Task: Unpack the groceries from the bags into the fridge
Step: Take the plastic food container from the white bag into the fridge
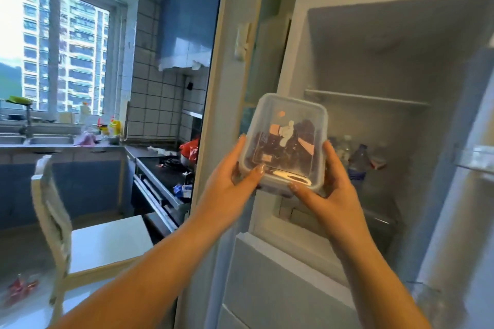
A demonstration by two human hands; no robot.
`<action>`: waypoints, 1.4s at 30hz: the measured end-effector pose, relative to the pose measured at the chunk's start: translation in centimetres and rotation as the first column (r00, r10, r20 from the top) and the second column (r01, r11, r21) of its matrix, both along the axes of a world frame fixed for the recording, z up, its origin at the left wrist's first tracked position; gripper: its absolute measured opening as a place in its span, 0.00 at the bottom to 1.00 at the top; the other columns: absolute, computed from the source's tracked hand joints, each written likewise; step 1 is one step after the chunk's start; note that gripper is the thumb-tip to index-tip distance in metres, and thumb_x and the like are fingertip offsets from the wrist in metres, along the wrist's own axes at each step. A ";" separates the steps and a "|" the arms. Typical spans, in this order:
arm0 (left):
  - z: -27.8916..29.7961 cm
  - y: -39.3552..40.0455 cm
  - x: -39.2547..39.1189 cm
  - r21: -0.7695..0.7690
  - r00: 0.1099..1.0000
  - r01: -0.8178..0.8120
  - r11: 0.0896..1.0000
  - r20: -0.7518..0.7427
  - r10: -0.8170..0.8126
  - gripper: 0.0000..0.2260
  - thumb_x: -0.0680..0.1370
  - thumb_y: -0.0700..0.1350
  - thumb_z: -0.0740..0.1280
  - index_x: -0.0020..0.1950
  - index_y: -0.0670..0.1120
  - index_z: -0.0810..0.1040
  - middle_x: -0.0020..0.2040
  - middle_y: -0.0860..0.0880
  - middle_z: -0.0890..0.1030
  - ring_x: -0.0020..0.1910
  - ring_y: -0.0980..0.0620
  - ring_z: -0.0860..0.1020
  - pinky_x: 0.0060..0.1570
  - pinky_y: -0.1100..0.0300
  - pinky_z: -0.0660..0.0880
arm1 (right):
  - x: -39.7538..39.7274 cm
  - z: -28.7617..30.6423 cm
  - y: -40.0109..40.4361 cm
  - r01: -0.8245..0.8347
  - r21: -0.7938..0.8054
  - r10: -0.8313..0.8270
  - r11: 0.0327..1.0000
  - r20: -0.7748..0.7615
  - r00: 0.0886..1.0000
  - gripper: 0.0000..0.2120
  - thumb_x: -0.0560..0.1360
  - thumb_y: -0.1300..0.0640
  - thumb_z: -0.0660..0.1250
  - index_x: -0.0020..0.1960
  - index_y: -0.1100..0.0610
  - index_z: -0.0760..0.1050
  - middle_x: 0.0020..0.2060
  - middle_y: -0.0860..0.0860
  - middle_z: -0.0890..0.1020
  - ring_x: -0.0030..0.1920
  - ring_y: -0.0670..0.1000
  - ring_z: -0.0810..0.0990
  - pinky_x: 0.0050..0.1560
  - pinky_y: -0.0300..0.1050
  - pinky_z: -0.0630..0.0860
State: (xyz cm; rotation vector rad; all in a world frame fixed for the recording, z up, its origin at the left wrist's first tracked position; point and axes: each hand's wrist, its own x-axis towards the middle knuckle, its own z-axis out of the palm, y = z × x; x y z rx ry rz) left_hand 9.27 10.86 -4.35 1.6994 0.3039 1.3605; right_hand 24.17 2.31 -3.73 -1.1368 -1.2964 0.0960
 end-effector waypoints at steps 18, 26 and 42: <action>12.8 23.8 24.6 0.257 0.968 0.250 0.934 -0.060 -0.243 0.31 0.76 0.44 0.68 0.75 0.54 0.57 0.66 0.56 0.72 0.60 0.60 0.74 0.57 0.64 0.74 | 22.2 12.7 19.2 0.250 0.171 -0.277 0.953 0.156 0.948 0.34 0.69 0.59 0.73 0.67 0.38 0.62 0.64 0.45 0.74 0.61 0.44 0.76 0.59 0.46 0.77; 17.5 28.4 32.6 0.229 0.955 0.282 0.932 0.030 -0.296 0.17 0.75 0.46 0.69 0.56 0.65 0.68 0.62 0.53 0.77 0.61 0.55 0.75 0.62 0.49 0.73 | 27.6 17.7 22.8 0.410 0.129 -0.429 0.903 0.204 0.880 0.39 0.70 0.62 0.72 0.75 0.49 0.55 0.62 0.40 0.73 0.58 0.40 0.75 0.53 0.38 0.77; 21.7 31.1 40.5 0.035 0.979 0.201 0.979 0.031 -0.202 0.19 0.78 0.51 0.62 0.68 0.49 0.71 0.64 0.48 0.76 0.62 0.47 0.74 0.63 0.52 0.70 | 34.1 22.3 26.8 0.615 -0.025 -0.613 0.788 0.072 0.787 0.38 0.71 0.44 0.70 0.74 0.54 0.58 0.64 0.52 0.74 0.57 0.52 0.78 0.49 0.48 0.80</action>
